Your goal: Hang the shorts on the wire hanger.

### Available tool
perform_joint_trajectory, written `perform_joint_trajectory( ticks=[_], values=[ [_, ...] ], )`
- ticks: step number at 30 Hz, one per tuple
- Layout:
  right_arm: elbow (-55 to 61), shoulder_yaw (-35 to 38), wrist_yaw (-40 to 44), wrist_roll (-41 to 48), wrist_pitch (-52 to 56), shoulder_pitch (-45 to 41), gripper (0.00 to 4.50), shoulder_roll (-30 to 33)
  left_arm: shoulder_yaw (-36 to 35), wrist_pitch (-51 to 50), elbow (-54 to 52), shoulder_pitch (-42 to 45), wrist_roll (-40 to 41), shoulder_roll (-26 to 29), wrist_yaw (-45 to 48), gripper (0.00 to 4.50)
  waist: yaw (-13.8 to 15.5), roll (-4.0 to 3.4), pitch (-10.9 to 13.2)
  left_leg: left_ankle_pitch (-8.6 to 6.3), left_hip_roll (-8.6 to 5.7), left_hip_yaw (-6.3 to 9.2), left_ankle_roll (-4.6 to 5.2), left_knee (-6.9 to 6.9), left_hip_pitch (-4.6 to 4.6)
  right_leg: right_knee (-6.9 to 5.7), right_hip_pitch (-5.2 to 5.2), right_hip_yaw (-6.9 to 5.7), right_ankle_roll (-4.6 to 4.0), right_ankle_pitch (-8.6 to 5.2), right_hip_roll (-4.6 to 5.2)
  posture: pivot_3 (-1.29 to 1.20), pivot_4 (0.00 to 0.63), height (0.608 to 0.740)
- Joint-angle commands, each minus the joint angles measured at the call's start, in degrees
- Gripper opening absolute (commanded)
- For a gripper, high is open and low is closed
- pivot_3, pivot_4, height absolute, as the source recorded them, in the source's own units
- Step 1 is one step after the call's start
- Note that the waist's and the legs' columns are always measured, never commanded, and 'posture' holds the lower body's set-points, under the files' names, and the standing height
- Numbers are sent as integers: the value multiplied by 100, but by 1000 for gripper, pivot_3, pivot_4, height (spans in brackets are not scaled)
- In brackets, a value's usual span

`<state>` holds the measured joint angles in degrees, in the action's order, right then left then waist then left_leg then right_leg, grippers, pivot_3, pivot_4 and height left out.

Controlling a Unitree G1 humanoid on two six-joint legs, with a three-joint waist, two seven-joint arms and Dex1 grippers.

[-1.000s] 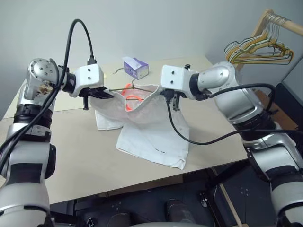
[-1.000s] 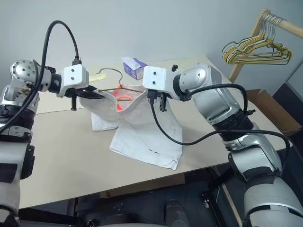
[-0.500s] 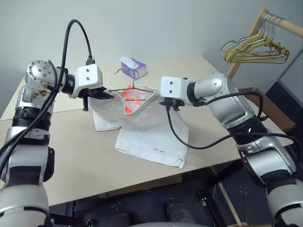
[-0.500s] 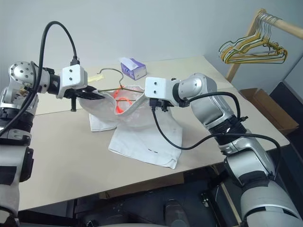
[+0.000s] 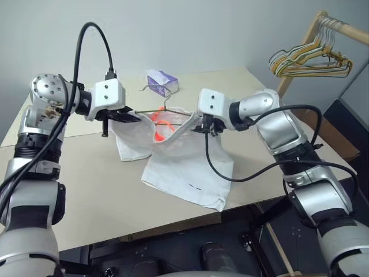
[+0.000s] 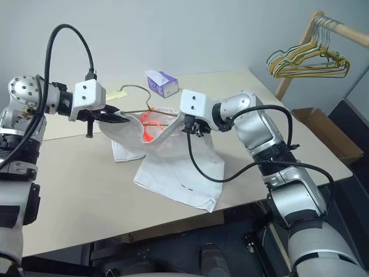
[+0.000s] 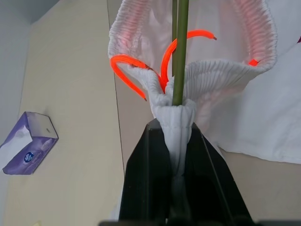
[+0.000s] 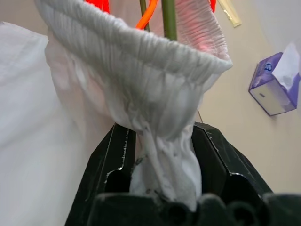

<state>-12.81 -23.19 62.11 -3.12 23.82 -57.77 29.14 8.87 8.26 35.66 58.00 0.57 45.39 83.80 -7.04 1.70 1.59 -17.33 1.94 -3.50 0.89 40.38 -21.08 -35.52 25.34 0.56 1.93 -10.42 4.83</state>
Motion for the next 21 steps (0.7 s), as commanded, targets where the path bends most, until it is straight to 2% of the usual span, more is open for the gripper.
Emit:
perform_joint_trajectory(
  ticks=[1,3,7,8,10,17,19,21],
  values=[
    [143,253,110,137,104,-48,735,63,-215,38,-122,33,148,141,-52,8,0,0,0,0,0,0,0,0,1,-2,0,0,0,0,0,-41,0,740],
    [186,275,130,156,155,-27,75,81,-205,132,-75,1,92,164,-110,8,2,0,0,0,0,0,0,0,2,-5,0,0,0,0,0,-39,0,740],
    [248,296,116,184,270,25,13,113,-216,384,72,-50,28,127,-301,8,8,0,0,1,0,1,-1,2,2,-10,0,1,0,0,0,-39,0,740],
    [263,303,108,191,297,40,0,117,-248,391,137,-42,54,84,-377,744,10,0,0,1,0,1,-1,2,3,-11,0,1,0,0,0,-39,0,740],
    [313,342,102,240,380,76,0,116,-285,455,299,-18,34,34,-595,1274,10,0,0,1,0,1,-1,3,3,-11,0,0,0,0,0,-40,0,740],
    [566,531,-2,384,845,278,0,169,-573,416,683,-8,105,136,-1075,3664,2,0,0,1,0,1,-1,3,3,-12,1,1,0,0,0,-47,0,740],
    [695,620,-83,440,1111,387,0,204,-755,334,719,-21,148,183,-1358,4294,8,0,0,1,0,2,-1,3,2,-12,1,0,0,0,0,-51,0,740],
    [886,773,-214,533,1552,536,0,248,-1011,222,670,-63,266,185,-1694,4459,9,0,0,1,0,2,-1,4,2,-12,1,0,0,0,1,-52,0,740]
  ],
)
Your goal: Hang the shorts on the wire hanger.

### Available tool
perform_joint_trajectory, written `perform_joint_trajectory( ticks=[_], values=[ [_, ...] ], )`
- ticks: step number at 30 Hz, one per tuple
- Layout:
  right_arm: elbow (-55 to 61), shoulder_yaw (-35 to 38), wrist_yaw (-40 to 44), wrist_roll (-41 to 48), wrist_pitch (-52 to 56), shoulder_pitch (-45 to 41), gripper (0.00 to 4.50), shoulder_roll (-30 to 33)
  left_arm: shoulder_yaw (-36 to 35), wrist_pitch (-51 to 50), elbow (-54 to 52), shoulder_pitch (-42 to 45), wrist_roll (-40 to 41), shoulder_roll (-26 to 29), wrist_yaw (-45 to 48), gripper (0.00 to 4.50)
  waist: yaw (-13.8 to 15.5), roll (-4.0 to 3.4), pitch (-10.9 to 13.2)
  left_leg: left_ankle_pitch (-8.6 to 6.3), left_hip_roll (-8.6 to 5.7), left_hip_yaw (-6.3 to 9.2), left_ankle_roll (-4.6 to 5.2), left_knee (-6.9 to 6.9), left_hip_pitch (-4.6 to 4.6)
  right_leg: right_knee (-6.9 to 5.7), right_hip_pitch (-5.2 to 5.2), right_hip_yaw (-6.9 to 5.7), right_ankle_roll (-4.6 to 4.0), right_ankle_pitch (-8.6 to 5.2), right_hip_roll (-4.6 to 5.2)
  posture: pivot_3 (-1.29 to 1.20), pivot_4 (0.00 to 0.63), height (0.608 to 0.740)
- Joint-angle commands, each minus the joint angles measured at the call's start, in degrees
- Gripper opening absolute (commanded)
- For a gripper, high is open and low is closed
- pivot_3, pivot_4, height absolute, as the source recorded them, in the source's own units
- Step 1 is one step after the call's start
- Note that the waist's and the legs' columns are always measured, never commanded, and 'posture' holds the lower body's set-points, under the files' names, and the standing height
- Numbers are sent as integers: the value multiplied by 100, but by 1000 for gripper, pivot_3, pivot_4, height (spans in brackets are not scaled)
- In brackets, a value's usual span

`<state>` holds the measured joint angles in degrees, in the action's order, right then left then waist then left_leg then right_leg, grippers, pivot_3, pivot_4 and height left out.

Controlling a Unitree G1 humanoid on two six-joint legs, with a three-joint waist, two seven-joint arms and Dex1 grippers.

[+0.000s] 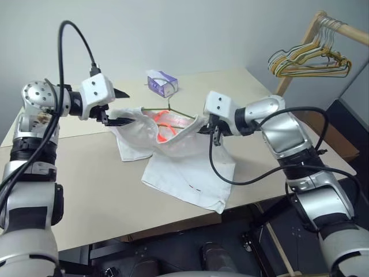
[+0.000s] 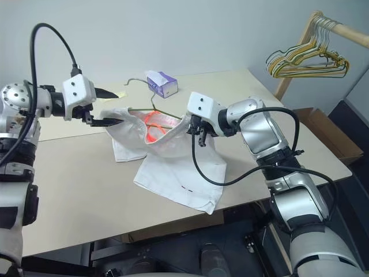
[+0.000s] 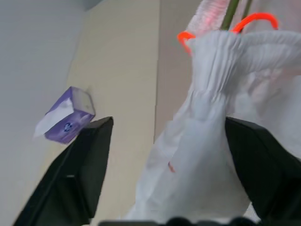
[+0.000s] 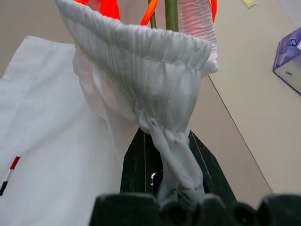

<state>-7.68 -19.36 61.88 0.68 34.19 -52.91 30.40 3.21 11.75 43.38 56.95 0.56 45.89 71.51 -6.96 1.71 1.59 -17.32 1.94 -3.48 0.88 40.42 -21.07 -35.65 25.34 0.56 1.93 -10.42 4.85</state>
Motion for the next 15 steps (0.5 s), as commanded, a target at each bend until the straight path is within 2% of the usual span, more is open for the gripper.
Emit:
perform_joint_trajectory(
  ticks=[1,5,9,11,15],
  values=[
    [480,496,-312,201,827,128,0,141,-607,-227,-174,-4,389,102,-621,4459,4,0,0,0,-1,0,0,0,-1,0,0,0,0,0,2,-52,0,740],
    [1184,1305,-1148,337,2788,473,0,170,-1254,-1067,-1179,-644,1317,-184,-771,4459,32,0,0,0,-4,4,0,3,-1,-10,1,-3,0,0,11,-63,0,740],
    [1975,1787,-1854,335,4250,700,0,218,-1457,-1846,-2477,-1516,1980,-335,-741,4459,67,-2,-2,0,-15,7,-1,4,-4,-16,2,-5,2,1,29,-96,0,740],
    [2270,2239,-2486,34,5200,755,0,77,-1490,-2350,-3230,-1949,2415,-562,-880,4459,57,-2,-2,0,-14,5,-1,8,-4,-17,1,-7,3,2,27,-123,0,740],
    [2397,3034,-3427,-330,5821,818,0,-250,-1568,-2884,-4111,-2343,2918,-900,-1191,4459,48,-1,-2,0,-17,7,-1,12,1,-18,-6,-9,4,3,30,-156,0,740]
  ],
)
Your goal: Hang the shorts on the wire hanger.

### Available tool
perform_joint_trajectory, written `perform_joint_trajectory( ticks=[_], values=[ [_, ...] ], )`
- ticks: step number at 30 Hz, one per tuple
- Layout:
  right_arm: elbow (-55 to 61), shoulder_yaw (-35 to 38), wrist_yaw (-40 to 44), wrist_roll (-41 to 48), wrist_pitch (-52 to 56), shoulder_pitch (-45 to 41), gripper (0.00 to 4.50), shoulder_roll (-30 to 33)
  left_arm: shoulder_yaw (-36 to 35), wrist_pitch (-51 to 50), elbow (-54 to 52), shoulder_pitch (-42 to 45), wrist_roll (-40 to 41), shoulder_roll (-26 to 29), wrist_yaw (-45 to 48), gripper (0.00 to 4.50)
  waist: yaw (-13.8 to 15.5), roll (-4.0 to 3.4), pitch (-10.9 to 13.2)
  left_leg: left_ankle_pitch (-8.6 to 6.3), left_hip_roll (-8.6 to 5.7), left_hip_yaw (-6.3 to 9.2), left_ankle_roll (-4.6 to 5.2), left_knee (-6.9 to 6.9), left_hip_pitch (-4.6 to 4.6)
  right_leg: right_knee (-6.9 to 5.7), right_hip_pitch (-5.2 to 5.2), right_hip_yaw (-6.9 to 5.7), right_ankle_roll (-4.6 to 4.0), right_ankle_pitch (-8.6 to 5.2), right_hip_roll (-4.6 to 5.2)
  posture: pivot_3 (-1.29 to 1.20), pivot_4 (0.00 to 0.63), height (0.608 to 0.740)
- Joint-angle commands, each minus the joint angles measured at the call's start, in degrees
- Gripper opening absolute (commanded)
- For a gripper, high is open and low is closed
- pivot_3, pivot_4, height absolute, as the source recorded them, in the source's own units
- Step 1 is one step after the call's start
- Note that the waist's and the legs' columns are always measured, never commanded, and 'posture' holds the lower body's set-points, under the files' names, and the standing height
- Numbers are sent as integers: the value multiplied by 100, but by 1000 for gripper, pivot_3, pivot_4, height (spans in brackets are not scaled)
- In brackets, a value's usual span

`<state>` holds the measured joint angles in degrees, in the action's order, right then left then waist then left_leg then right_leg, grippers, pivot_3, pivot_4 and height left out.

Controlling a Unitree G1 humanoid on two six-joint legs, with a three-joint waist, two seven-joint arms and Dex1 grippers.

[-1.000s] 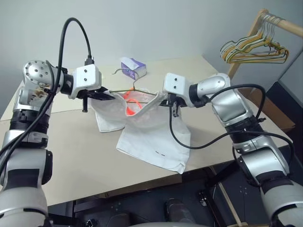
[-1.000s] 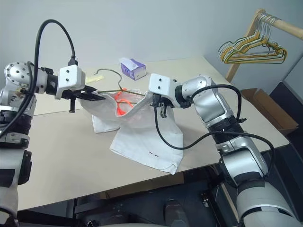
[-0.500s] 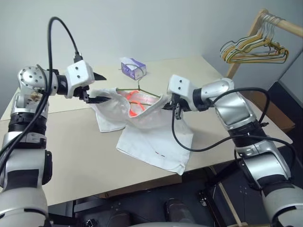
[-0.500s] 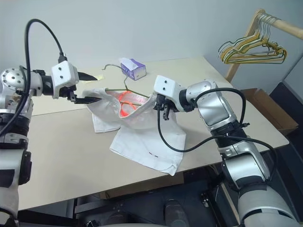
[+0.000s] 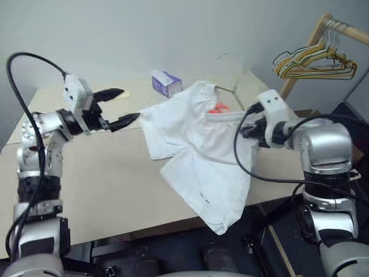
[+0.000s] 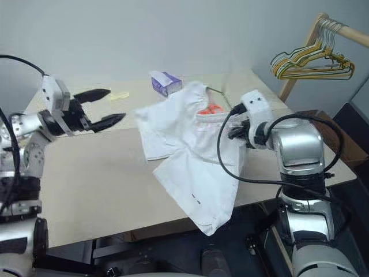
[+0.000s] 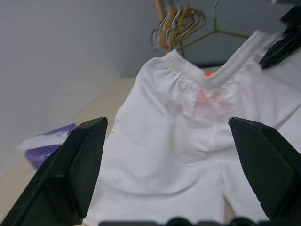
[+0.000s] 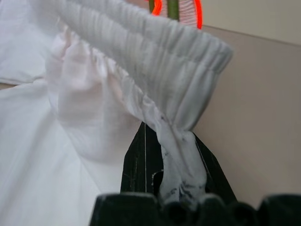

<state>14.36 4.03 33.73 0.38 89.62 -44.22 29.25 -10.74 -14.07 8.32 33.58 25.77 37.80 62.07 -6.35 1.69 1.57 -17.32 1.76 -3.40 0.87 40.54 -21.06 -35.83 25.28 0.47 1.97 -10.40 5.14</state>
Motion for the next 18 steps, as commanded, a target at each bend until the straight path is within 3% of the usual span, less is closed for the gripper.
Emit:
perform_joint_trajectory(
  ticks=[1,9,18],
  values=[
    [164,876,-780,-341,288,-52,0,-222,-185,-392,-731,-51,475,-133,-309,4459,-41,0,0,0,-2,0,0,1,2,7,-3,1,0,0,0,-165,0,740],
    [-373,2603,-2471,-1435,288,-731,0,-811,-142,-923,-1436,-203,973,-396,-685,4459,-291,-12,-6,0,-11,9,1,1,5,12,-7,12,1,0,4,-188,0,740],
    [-1167,3071,-3544,-1916,233,-1461,0,-595,-135,-1030,-1693,-307,1060,-409,-837,4459,-620,-35,-6,-1,-17,43,3,-2,6,13,-19,33,4,0,6,-183,0,740]
  ],
)
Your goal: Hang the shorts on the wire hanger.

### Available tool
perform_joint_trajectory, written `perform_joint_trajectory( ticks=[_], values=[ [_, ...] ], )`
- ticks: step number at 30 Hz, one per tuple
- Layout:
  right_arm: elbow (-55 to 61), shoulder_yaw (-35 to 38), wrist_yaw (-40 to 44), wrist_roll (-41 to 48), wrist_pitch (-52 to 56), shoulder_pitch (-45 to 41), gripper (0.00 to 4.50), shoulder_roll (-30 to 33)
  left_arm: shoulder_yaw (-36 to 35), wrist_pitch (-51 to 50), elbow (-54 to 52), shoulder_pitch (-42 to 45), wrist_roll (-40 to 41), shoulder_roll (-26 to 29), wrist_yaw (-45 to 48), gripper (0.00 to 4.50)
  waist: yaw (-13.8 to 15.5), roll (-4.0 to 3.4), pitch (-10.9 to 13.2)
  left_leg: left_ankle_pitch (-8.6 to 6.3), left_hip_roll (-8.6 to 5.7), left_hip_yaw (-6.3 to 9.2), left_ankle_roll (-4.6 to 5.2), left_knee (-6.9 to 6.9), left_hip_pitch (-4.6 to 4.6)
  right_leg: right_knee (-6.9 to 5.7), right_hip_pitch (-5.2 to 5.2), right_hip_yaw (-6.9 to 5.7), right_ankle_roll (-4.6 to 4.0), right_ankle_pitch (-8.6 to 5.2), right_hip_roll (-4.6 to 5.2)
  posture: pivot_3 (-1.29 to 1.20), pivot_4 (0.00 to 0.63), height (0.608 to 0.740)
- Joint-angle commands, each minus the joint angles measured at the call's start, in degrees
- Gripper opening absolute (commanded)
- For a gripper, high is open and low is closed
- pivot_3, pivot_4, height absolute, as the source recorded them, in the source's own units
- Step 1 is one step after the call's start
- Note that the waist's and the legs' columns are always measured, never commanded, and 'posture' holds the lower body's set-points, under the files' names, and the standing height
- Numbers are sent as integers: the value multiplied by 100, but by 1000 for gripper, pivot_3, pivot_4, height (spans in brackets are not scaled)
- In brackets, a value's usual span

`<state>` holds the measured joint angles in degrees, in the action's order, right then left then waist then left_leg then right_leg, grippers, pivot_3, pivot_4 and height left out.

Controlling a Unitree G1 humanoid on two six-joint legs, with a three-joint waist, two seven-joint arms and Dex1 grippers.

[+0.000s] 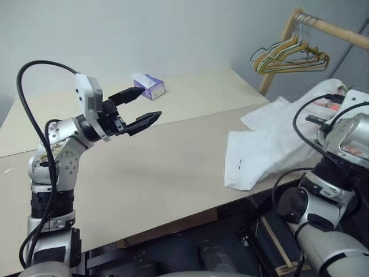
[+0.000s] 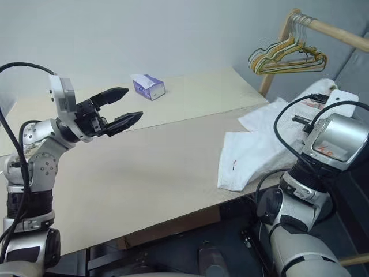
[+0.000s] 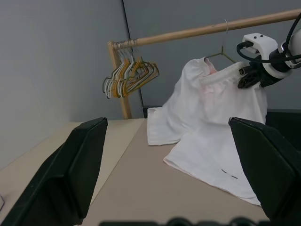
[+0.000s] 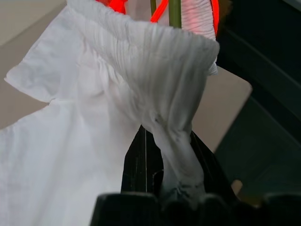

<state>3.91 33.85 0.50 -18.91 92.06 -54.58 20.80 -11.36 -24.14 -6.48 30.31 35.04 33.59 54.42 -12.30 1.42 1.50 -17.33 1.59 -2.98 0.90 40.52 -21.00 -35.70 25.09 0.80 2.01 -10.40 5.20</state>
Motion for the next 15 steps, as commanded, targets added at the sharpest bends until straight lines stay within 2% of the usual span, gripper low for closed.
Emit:
perform_joint_trajectory(
  ticks=[1,7,9,15],
  values=[
    [-268,129,-291,33,-116,-509,0,310,-84,-29,-236,16,166,5,-73,4459,-45,-14,1,0,0,0,0,-1,0,1,0,1,1,0,0,-185,0,740],
    [-1332,160,-542,281,-861,-1032,0,791,-86,-36,-449,-110,264,-28,-200,4459,-151,-29,8,0,-2,-2,1,-39,41,31,-40,7,2,-1,-3,-182,0,740],
    [-1829,422,-744,394,-1174,-1295,0,948,-53,-29,-553,-204,275,-35,-220,4459,-157,-40,9,0,-2,-4,2,-73,85,68,-90,7,8,-2,-4,-178,0,740],
    [-3324,1059,-1406,832,-2094,-1866,0,1539,32,-3,-640,-264,249,-49,-283,4459,-139,-44,12,0,-2,-5,2,-78,83,75,-90,7,11,-4,-4,-168,0,740]
  ],
)
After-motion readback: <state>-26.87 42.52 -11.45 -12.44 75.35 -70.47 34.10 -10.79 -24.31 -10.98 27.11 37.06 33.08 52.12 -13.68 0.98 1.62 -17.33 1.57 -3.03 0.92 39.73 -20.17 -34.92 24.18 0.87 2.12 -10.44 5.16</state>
